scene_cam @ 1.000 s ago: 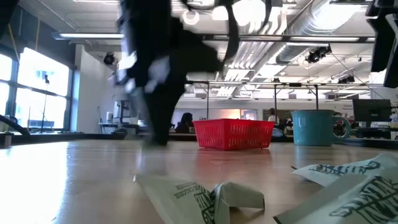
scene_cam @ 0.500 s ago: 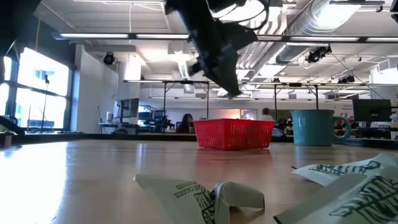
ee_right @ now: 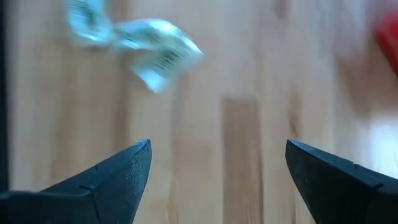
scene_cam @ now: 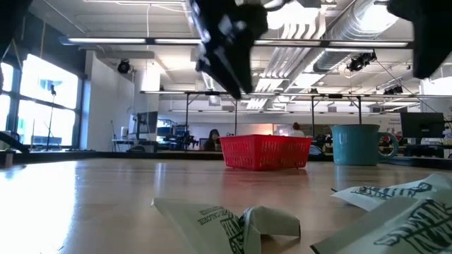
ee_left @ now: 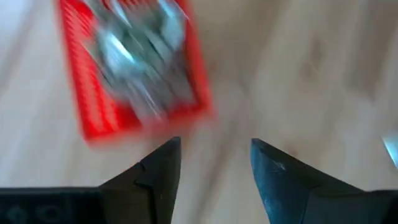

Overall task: Pick and place items into bin
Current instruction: Put the stevia packet into the red bin

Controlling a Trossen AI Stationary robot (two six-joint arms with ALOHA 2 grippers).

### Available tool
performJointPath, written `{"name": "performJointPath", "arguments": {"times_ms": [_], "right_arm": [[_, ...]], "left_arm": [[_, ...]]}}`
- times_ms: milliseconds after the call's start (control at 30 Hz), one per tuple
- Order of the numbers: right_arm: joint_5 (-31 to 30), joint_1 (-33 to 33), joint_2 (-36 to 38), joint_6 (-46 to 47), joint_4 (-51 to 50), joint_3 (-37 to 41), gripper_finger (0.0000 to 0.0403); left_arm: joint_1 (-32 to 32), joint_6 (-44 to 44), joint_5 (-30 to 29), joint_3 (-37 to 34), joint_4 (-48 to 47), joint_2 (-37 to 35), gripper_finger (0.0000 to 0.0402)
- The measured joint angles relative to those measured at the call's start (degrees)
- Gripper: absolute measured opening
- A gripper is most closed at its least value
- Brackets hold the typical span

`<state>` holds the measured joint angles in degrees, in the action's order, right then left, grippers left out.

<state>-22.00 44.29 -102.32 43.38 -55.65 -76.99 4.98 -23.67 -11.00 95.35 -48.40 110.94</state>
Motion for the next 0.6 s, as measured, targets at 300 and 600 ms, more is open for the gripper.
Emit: {"name": "performJointPath", "arguments": {"times_ms": [300, 600], "right_arm": [[8.2, -6.6, -0.1, -21.7, 19.0, 6.6, 0.0358], [12.7, -7.7, -2.6, -22.1, 32.9, 10.8, 0.0325]], "left_arm": [[20.5, -26.5, -7.6, -3.6, -13.1, -2.3, 0.0186], [31.2, -52.6, -9.1, -8.9, -11.8, -2.2, 0.0154]]}}
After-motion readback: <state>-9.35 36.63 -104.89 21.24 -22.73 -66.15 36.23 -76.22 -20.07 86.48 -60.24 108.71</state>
